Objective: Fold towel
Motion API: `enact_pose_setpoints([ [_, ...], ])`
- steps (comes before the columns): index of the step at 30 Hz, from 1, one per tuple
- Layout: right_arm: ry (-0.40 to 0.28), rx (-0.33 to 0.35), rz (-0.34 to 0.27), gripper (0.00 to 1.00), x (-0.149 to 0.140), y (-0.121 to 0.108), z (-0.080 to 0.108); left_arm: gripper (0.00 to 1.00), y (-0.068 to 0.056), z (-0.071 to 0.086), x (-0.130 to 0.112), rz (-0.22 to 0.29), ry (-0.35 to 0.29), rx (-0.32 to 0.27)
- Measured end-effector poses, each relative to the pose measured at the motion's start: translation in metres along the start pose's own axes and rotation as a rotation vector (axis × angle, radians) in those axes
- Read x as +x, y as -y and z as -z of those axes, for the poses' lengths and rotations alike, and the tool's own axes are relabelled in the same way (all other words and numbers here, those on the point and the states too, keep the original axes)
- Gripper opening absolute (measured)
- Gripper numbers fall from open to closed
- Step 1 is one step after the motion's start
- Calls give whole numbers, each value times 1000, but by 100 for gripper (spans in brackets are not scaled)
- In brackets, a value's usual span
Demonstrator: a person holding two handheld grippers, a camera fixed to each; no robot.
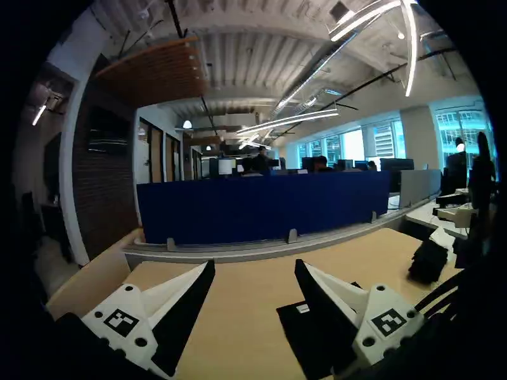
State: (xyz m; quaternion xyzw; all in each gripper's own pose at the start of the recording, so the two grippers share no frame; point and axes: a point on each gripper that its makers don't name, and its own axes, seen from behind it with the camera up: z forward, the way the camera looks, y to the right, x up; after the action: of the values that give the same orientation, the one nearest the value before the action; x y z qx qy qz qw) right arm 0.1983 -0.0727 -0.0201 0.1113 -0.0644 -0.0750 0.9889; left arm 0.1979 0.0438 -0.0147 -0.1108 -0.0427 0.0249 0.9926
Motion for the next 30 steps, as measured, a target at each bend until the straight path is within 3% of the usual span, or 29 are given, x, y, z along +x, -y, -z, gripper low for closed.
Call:
enact_pose_setpoints([
  [7,130,187,67,100,-17,35,7,93,-37,0,-6,-45,71,-160],
  [12,200,283,89,100,-28,51,14,94,-60,3,-11,-60,114,-259],
  [18,246,307,99,100,-41,59,14,94,-71,1,-23,-80,152,-293],
  [30,354,325,88,100,-94,59,17,94,-84,-1,-74,-100,255,-333],
])
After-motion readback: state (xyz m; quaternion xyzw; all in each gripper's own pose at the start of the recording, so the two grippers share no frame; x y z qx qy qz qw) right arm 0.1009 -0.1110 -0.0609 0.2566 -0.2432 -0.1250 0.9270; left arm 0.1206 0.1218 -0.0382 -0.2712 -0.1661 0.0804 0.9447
